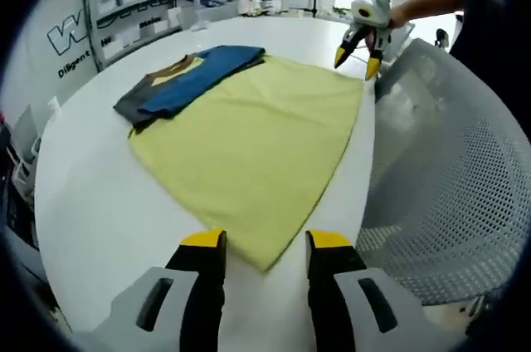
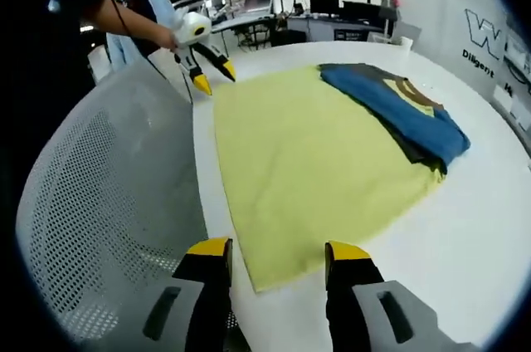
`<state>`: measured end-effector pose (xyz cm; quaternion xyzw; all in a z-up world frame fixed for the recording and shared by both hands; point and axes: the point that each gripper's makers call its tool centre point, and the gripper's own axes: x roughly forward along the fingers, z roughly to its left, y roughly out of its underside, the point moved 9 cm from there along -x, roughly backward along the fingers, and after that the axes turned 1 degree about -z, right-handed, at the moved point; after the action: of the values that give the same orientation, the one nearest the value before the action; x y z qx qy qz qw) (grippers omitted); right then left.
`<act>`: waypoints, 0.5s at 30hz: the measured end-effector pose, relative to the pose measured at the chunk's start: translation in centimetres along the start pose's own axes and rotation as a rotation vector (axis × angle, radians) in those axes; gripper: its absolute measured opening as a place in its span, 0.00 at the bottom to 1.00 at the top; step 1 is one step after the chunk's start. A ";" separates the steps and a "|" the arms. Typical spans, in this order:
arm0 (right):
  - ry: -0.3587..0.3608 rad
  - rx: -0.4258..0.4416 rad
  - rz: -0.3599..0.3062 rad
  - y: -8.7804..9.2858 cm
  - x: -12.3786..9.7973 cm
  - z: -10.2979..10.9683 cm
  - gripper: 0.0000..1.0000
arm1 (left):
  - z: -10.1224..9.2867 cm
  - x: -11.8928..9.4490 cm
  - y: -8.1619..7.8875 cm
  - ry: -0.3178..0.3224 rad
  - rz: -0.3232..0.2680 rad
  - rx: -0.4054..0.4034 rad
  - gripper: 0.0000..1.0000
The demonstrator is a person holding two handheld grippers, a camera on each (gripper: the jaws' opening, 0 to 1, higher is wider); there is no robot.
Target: Fold the garment on the visible template until the final outline fits inside the template.
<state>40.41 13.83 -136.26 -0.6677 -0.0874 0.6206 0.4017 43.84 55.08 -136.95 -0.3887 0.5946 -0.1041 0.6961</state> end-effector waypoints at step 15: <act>-0.021 -0.106 0.096 1.2 0.2 0.8 0.22 | 0.4 0.2 -0.1 0.044 0.071 0.123 0.23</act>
<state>39.30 13.53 -137.08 -0.6850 -0.0924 0.6405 0.3347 44.32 55.10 -137.06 -0.3214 0.6156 -0.1244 0.7087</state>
